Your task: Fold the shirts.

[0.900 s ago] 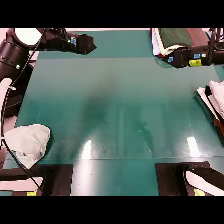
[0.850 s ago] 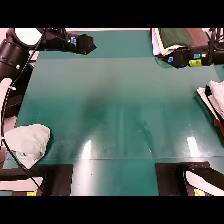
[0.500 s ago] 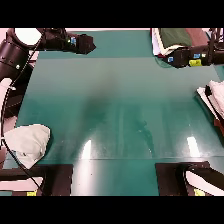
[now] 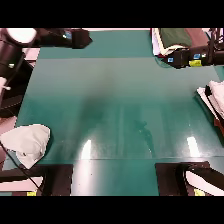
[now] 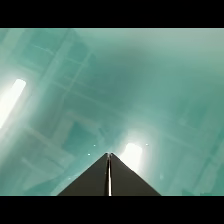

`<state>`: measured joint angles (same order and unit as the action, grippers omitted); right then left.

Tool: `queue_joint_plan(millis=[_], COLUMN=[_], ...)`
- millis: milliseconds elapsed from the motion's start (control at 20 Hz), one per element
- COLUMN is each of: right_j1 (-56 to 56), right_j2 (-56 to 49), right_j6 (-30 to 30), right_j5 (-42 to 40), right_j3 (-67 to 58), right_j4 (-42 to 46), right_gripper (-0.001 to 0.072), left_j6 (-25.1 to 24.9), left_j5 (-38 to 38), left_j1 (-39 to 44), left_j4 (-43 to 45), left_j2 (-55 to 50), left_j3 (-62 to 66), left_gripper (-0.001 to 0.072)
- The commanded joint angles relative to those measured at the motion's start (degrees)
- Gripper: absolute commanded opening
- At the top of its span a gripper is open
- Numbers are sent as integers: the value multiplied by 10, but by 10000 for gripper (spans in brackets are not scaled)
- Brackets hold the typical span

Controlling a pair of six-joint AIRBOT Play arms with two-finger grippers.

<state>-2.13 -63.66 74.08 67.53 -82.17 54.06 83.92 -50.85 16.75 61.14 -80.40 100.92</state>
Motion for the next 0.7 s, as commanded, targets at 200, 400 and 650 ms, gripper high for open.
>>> queue_joint_plan(millis=[200,400,650], right_j1=[1,1,1], right_j2=[0,0,0], right_j6=[0,0,0], right_j5=[-1,-1,-1], right_j3=[0,0,0], right_j4=[0,0,1], right_gripper=[22,22,22], left_j6=[-12,27,71], left_j5=[-261,-409,-381], left_j1=[-135,-184,-233], left_j4=[148,329,379], left_j2=[148,236,313], left_j3=[-30,-193,-479], left_gripper=[25,27,653])
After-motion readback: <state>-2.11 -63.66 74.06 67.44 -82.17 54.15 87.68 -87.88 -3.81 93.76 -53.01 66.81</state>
